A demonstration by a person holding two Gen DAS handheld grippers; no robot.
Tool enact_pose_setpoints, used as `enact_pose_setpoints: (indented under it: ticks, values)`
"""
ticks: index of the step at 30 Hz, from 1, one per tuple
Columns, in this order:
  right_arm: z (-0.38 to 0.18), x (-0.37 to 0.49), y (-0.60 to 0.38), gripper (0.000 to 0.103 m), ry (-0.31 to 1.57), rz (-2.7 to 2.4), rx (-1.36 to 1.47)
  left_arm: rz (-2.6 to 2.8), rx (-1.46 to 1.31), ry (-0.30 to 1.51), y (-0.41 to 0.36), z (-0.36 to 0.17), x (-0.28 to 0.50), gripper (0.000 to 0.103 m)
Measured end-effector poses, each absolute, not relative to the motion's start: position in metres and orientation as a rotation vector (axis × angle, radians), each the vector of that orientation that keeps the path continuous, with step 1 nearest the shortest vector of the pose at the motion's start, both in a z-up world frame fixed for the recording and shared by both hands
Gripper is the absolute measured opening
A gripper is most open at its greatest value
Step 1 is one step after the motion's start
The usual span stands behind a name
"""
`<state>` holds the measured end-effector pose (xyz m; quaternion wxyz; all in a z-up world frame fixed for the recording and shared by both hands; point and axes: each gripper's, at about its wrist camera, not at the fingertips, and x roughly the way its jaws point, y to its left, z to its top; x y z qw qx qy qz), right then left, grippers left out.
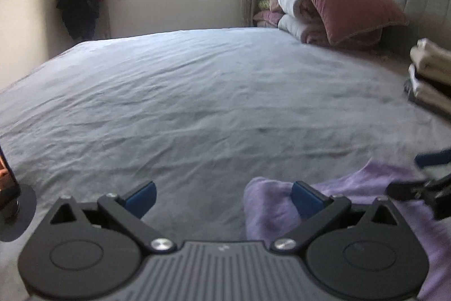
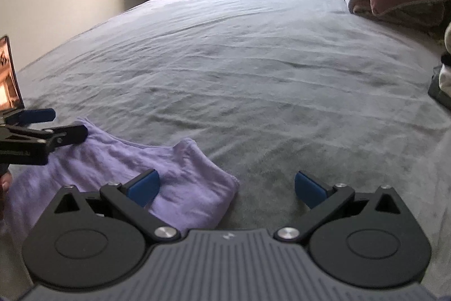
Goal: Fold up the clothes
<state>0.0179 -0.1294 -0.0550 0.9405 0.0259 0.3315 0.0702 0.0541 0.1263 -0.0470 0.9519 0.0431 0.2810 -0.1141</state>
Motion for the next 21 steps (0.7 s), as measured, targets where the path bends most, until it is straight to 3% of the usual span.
enact_pose_setpoints:
  ticks: [9,21]
  values:
    - [-0.06,0.021,-0.132,0.103,0.638,0.065,0.02,-0.129,0.106,0.592,0.125,-0.058,0.066,0.103]
    - [-0.048,-0.007,-0.126,0.103,0.648,0.165,0.104,-0.215,0.147,0.525,0.143,-0.035,0.01,0.102]
